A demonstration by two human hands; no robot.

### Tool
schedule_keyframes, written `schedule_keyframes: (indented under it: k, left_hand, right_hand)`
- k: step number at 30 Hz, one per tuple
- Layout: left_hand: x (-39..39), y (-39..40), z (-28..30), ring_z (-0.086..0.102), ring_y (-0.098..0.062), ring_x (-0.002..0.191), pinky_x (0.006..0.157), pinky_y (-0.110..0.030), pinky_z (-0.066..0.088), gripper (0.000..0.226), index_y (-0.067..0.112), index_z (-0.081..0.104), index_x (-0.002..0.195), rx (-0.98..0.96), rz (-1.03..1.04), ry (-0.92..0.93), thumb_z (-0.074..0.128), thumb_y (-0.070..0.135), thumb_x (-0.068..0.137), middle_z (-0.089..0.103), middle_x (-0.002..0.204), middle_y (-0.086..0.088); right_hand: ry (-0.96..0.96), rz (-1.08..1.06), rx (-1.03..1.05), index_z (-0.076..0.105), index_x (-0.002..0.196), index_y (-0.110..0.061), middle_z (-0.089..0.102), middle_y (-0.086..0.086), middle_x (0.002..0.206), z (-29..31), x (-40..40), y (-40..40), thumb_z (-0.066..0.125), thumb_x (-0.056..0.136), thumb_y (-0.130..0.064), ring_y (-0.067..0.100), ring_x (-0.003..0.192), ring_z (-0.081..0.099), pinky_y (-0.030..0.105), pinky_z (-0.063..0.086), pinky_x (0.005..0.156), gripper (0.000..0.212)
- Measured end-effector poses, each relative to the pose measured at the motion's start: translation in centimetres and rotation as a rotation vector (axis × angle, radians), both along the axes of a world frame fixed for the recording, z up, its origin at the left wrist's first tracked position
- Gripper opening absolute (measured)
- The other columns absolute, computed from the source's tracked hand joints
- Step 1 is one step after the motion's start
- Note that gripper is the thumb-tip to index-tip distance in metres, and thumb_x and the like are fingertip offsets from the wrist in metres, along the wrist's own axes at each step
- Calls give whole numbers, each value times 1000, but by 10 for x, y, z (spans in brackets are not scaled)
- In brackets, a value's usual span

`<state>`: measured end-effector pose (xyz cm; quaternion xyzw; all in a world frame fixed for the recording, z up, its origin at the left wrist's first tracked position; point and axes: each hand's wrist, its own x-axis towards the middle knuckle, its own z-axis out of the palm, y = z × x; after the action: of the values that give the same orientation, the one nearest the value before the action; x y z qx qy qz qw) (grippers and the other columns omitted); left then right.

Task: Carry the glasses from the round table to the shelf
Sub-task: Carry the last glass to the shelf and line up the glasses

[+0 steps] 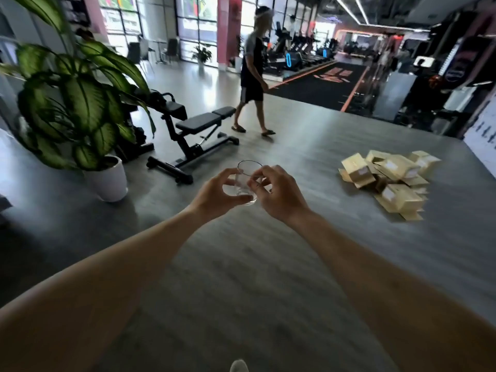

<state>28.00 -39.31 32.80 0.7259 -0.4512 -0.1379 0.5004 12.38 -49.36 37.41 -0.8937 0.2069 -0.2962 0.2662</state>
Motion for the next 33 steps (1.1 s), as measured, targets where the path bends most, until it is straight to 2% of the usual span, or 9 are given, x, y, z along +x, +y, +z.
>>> schedule_keyframes:
  k: [5, 10, 14, 19, 21, 23, 26, 28, 33]
  left_hand:
    - [89, -19, 13, 69, -15, 99, 89, -49, 56, 75, 44, 54, 122, -11, 91, -21, 81, 62, 53, 71, 105, 8]
    - [178, -40, 29, 66, 5, 81, 67, -24, 54, 74, 39, 49, 129, -40, 219, -67, 87, 44, 65, 69, 97, 14]
    - [248, -43, 32, 68, -16, 100, 79, -46, 59, 74, 24, 50, 134, -51, 316, -78, 88, 28, 70, 70, 108, 0]
    - [317, -21, 34, 66, 3, 78, 69, -21, 50, 68, 50, 47, 120, -20, 445, -24, 87, 44, 66, 69, 97, 14]
    - [354, 2, 35, 68, -1, 83, 75, -26, 56, 70, 49, 50, 121, 8, 525, -5, 88, 47, 63, 72, 102, 10]
    - [390, 22, 38, 69, -12, 97, 87, -42, 57, 73, 43, 51, 123, 17, 579, -13, 86, 53, 59, 73, 107, 4]
    - [448, 52, 38, 68, -16, 106, 87, -50, 57, 80, 39, 53, 123, 4, 653, -29, 78, 63, 51, 72, 110, 1]
    - [484, 70, 38, 68, -16, 104, 85, -51, 57, 84, 34, 53, 127, -5, 680, -31, 79, 63, 52, 72, 106, -1]
    - [584, 113, 47, 69, -7, 93, 82, -39, 58, 72, 47, 53, 122, -4, 725, -76, 77, 66, 56, 72, 92, 11]
  right_hand:
    - [-8, 113, 5, 67, 98, -23, 63, 3, 105, 13, 101, -35, 66, 92, -32, 18, 91, 65, 43, 55, 83, 11]
    - [-36, 214, -4, 67, 98, -24, 65, 2, 104, 24, 212, -75, 67, 91, -35, 16, 85, 66, 39, 57, 78, 13]
    - [-54, 324, 9, 66, 97, -26, 65, 1, 103, 25, 298, -87, 66, 91, -36, 11, 78, 66, 34, 56, 72, 12]
    - [-63, 443, 42, 61, 90, -35, 67, -3, 101, 22, 387, -79, 65, 90, -42, 7, 73, 69, 29, 55, 68, 8]
    - [-56, 523, 48, 58, 89, -39, 67, -3, 101, 22, 436, -65, 65, 90, -43, 7, 75, 68, 29, 55, 70, 8]
    - [-48, 588, 51, 60, 90, -38, 67, -3, 102, 22, 483, -50, 65, 90, -43, 5, 77, 67, 31, 55, 72, 7]
    - [-49, 656, 61, 64, 92, -33, 67, -4, 101, 22, 553, -23, 65, 90, -44, 2, 77, 66, 30, 55, 70, 11]
    - [-53, 684, 70, 66, 93, -31, 67, -4, 101, 23, 595, -8, 67, 90, -42, 4, 76, 68, 30, 55, 69, 11]
    - [-84, 738, 55, 66, 94, -33, 65, -12, 97, 35, 698, 31, 66, 90, -42, -6, 71, 65, 21, 52, 60, 10]
